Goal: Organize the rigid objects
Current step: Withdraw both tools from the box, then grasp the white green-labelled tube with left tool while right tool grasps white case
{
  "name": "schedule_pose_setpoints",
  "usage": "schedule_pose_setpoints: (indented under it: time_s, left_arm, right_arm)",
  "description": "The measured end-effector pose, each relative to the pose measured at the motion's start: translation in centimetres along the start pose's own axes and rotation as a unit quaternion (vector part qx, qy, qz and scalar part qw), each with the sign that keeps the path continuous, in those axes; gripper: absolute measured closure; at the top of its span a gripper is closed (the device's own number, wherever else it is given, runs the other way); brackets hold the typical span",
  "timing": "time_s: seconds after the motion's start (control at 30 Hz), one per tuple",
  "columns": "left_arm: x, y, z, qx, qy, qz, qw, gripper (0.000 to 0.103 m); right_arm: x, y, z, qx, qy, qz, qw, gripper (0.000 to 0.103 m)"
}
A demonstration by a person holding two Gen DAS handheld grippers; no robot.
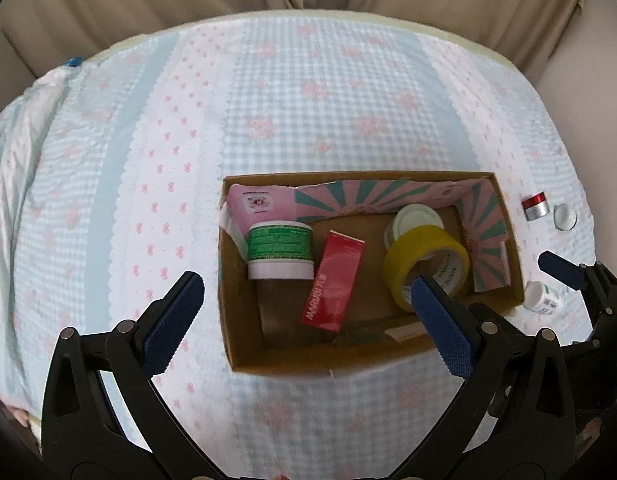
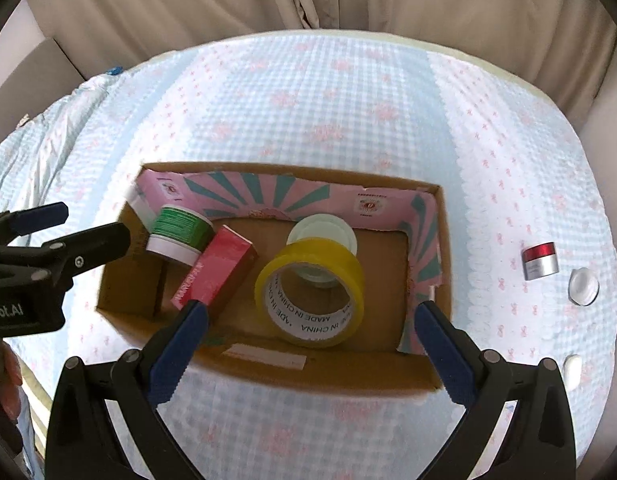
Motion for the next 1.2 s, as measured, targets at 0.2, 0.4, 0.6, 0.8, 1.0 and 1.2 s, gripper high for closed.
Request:
schedule_pose_setpoints:
  time_s: [0.2,0.4,0.6,0.8,1.0,1.2]
  left_arm:
    - [-4.4,0.9,-0.8,-0.008,-0.012,-0.024,0.9996,0.0]
    - [-8.1,1.7,-3.2,-0.007,-0.004,-0.043,0.999,0.0]
    - [-11.6,1.2,-7.9,0.012,0.001,-0.074,0.9972,0.0]
    - [-13.8,1.5,-14.2,0.016,-0.005,-0.082,0.9965,0.0]
    - [-14.0,2.9,-21.6,-0.034,-0.014,-0.067,0.9971,0.0]
    - [-11.3,4.8,-28.6,-0.1,0.013,-0.025,0.9946,0.0]
  right_arm:
    - [-4.1,-0.2,-0.1,0.01,-0.007,-0.024,1.0,0.0]
    - [-9.2,0.4,-2.2,0.037,-0.001,-0.037,0.999,0.0]
    - [-14.2,0.5,-6.3,0.065,0.017,-0.055,0.996,0.0]
    - [-18.3,0.9,-13.0,0.09,0.045,-0.079,0.992,0.0]
    - [-19.9,2.4,-21.4,0.083,0.048,-0.077,0.992,0.0]
    - [-19.6,3.7,-28.6,0.067,0.04,-0.063,0.995,0.0]
Point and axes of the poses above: each gripper's, at about its wrist camera, not at the fingertips, and x roughly the way its jaws point, z to its left, y to its underside, the point moved 10 cm from there along x, roughly the way its jaws point, and after that the axes turned 6 degrees about x, right-handed, at the moved point
